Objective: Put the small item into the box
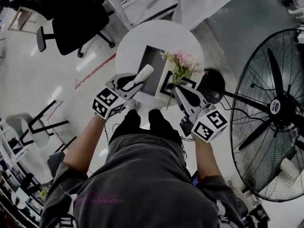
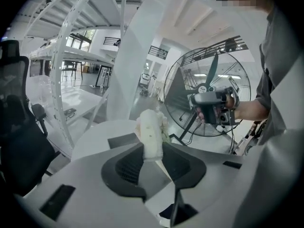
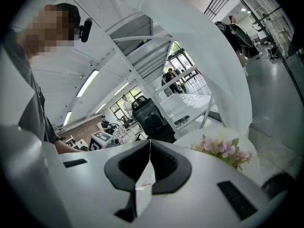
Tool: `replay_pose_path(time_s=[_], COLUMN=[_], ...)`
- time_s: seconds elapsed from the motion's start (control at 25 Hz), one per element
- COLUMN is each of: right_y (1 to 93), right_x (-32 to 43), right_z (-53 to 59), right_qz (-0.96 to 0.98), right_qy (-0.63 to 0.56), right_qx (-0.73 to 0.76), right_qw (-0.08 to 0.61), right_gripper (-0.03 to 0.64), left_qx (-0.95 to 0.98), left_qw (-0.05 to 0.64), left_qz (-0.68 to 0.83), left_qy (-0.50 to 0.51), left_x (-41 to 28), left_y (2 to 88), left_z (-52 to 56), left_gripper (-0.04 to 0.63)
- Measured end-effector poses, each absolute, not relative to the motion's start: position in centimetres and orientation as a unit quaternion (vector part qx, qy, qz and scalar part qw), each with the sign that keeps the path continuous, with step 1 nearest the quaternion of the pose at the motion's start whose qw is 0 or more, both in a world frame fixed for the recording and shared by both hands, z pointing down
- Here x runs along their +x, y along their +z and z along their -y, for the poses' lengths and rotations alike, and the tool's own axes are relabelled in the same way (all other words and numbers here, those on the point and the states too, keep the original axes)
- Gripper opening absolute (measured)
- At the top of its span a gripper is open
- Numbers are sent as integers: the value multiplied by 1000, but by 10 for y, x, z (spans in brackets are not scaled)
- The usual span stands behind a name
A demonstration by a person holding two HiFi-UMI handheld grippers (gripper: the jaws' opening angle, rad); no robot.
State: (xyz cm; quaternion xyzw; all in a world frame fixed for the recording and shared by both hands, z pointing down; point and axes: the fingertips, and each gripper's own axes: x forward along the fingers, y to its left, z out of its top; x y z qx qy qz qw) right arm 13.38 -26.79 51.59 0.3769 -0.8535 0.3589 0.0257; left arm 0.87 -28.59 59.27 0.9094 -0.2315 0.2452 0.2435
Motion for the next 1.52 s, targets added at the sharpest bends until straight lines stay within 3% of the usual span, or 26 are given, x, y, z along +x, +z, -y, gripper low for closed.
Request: replay_pose_path(time_s=[0.76,1.52], right_y=[574,596], right_x=[185,200], right_z=[277,274], right_qz=[832,819], right_qy=[416,444], right_qx=[365,361], right_qw=[44,48], right_gripper=[21,21], left_qx=[812,768], left_qw=[244,237], left_qz=[208,189], left_qy=[488,564], left_x=[39,59], left_y=[736,777], left_z=[294,302], left_gripper=[133,137])
